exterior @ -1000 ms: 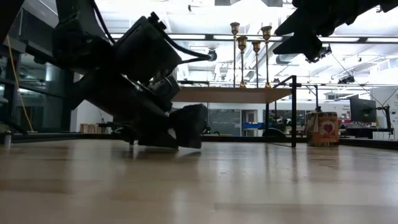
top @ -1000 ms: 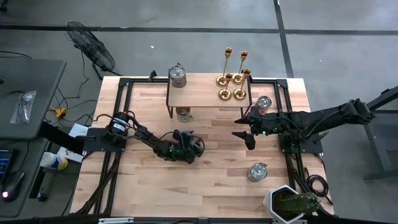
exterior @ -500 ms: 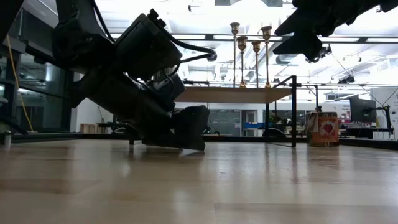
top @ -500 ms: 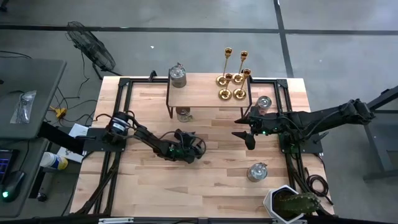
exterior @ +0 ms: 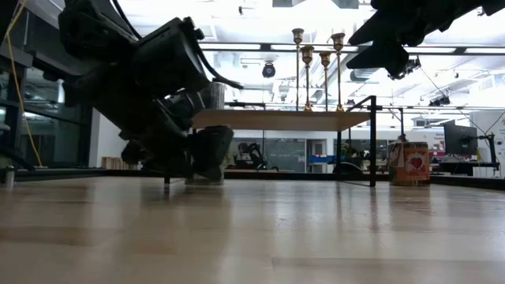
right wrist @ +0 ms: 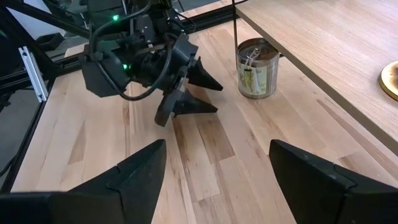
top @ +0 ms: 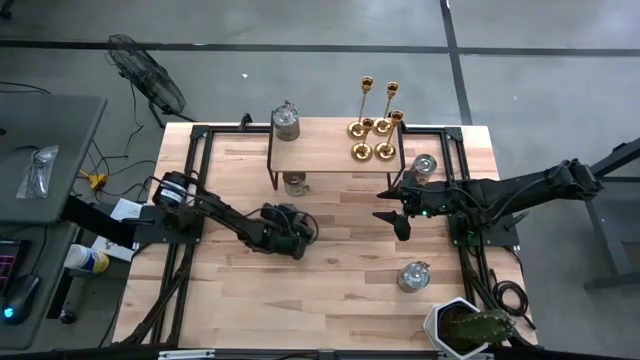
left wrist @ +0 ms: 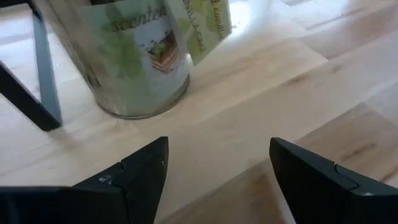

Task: Pick & Place candle stick holders
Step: Put the silver scented candle on the shelf

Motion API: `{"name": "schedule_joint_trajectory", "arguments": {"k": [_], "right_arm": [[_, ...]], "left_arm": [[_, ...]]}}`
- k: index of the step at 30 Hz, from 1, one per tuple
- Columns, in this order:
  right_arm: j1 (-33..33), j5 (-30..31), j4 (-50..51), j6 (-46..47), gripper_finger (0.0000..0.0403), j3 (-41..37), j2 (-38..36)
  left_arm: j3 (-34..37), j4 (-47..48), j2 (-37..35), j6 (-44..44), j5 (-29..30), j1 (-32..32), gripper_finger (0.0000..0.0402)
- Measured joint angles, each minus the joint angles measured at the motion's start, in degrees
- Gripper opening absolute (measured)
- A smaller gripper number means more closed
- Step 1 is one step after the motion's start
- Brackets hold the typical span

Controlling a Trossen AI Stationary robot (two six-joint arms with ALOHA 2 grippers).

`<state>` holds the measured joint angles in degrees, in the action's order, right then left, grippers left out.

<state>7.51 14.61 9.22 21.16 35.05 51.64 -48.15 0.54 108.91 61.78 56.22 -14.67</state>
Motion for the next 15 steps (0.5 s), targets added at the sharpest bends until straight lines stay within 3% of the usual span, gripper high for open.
{"name": "schedule_joint_trajectory", "arguments": {"k": [9,15], "right_arm": [[0.0,0.0,0.0,0.0,0.0278,0.0,0.0],[0.0,0.0,0.0,0.0,0.0278,0.0,0.0]], "left_arm": [[0.0,-4.4,-0.1,-1.9,1.1,0.7,0.0271],[0.5,-8.2,-0.1,-5.8,7.0,0.8,0.0271]]}}
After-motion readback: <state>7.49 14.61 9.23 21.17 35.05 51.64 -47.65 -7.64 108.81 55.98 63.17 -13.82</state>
